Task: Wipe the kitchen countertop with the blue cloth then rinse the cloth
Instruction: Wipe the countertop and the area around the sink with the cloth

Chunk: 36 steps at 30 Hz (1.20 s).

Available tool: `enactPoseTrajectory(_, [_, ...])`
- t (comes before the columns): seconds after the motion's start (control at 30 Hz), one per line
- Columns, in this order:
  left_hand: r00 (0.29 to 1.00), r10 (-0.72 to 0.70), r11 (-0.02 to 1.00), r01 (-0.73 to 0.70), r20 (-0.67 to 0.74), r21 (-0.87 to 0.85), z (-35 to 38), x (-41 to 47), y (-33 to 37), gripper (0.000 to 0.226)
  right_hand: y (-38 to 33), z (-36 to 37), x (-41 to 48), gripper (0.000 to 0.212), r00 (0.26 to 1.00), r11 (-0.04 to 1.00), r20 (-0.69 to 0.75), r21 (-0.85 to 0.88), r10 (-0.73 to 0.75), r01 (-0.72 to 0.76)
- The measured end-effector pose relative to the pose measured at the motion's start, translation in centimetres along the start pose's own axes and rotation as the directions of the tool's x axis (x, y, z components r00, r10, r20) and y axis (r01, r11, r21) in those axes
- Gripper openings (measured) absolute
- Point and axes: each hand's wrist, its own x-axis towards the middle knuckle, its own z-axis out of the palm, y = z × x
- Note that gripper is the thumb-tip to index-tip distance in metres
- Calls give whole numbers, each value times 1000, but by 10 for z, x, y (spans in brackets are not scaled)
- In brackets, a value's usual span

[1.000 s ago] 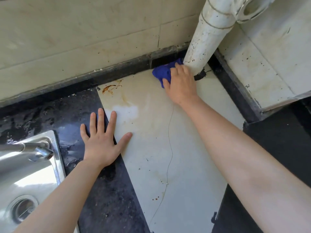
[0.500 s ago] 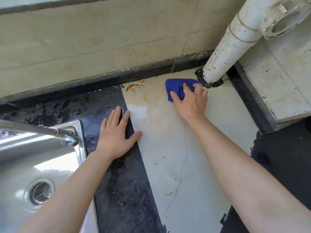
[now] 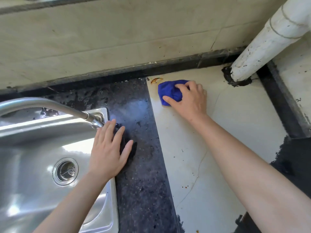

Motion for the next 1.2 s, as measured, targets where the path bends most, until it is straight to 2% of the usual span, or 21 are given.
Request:
enactPoseTrajectory(0.07, [999,-7,1000,6,53,12,1,-5,-4,71,-21,10,21,65,999,999,-23,-18,40,-40])
enactPoseTrajectory(0.17, [993,-18,1000,16,117,20,7,-22,-9,79,-74,34,32,71,1000,999,4,-52,16,-16])
enactPoseTrajectory(0.3, [978,-107,993,113,177,-25,11,-50,-19,81,-101,42,0,73,985,983,26,-61,-169,171])
enactPoseTrajectory(0.37, [973,-122,991,130,198,-25,14,-62,-24,82,-89,35,-8,66,957,961,91,14,-277,277])
enactPoseTrajectory(0.43, [970,-116,992,123,215,-16,19,-70,-26,83,-76,23,-9,56,944,951,140,121,-300,285])
enactPoseTrajectory(0.5, [968,-115,991,127,222,-39,23,-75,-26,85,-66,18,-2,47,959,953,107,183,-262,240])
enactPoseTrajectory(0.57, [969,-118,989,134,216,-61,27,-77,-24,87,-69,19,13,44,981,965,12,185,-192,187])
enactPoseTrajectory(0.73, [972,-111,982,138,206,-126,32,-77,-24,91,-124,57,25,45,996,998,-90,66,13,-7])
enactPoseTrajectory(0.8, [969,-119,981,148,216,-124,33,-79,-25,91,-136,62,13,41,992,993,-82,67,-92,97])
enactPoseTrajectory(0.87, [968,-117,981,147,223,-123,33,-80,-25,91,-135,56,8,38,967,962,32,117,-254,248])
enactPoseTrajectory(0.93, [965,-113,982,145,238,-119,32,-80,-25,91,-126,46,3,37,950,941,77,184,-302,284])
enactPoseTrajectory(1.07, [964,-113,983,144,243,-114,31,-78,-24,91,-113,35,11,39,988,963,-86,226,-130,146])
enactPoseTrajectory(1.2, [965,-112,986,138,237,-95,33,-77,-24,91,-150,56,28,38,998,995,-54,100,12,-7])
